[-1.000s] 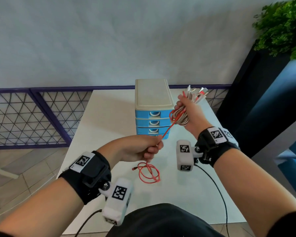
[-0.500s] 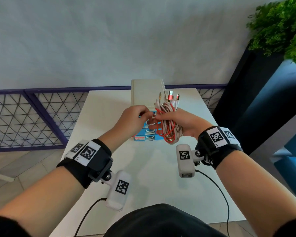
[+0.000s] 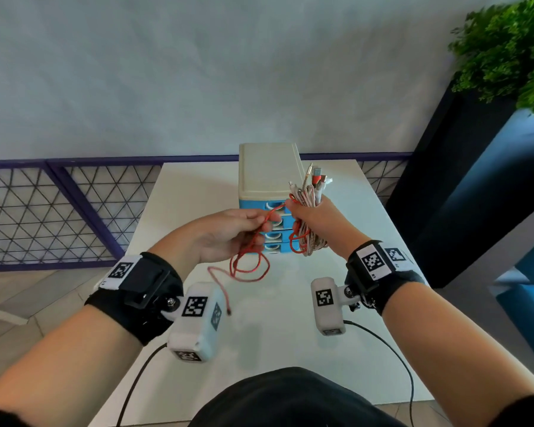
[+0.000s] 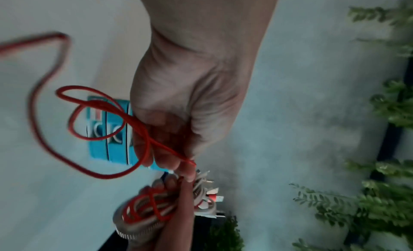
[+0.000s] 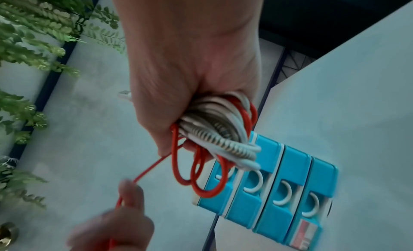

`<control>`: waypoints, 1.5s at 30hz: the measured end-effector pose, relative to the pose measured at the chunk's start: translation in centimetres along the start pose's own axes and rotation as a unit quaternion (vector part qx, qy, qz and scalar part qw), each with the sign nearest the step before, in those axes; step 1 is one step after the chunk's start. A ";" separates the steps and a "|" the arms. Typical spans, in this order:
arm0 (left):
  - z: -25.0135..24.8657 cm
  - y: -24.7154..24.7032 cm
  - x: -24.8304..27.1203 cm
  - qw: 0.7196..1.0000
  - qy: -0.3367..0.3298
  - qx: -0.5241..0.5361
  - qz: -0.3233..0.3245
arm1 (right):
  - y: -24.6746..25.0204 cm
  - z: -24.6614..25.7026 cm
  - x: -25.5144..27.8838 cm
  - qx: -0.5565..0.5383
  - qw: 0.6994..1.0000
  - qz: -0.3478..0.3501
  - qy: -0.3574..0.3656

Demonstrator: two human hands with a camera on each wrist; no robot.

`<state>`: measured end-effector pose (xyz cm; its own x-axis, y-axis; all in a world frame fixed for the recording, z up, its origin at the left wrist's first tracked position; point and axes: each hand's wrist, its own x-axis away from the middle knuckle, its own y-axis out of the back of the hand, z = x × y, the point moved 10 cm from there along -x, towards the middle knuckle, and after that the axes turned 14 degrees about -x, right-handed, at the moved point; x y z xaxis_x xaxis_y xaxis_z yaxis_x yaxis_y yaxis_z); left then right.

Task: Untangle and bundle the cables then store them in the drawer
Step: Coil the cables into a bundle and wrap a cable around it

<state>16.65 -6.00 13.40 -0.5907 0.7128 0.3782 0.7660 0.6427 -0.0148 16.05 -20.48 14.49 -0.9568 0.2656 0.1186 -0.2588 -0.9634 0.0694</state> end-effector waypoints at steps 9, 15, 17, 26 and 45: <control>-1.8 -1.5 -0.5 0.997 -0.023 -0.030 -0.061 | -3.3 -0.1 0.6 -0.167 0.983 0.074 -0.008; -1.5 -0.8 -0.9 0.993 -0.007 -0.041 -0.113 | -5.3 0.0 1.8 -0.231 0.956 0.175 -0.054; -1.2 -1.0 -0.9 0.994 0.002 -0.034 -0.108 | -5.0 -0.7 1.5 -0.226 0.959 0.156 -0.062; 0.2 -2.4 -0.2 0.995 0.028 -0.090 -0.015 | 1.0 -0.3 -0.7 -0.154 0.984 -0.086 0.004; 5.5 0.8 -1.5 0.909 -0.082 -0.406 -0.054 | 4.6 3.9 0.1 -0.177 0.965 -0.183 0.060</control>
<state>16.76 -4.99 7.78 -0.6516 0.7337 0.1925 0.5974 0.3400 0.7263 15.23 -24.74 18.67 -0.7961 0.6042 0.0337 -0.5907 -0.7638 -0.2601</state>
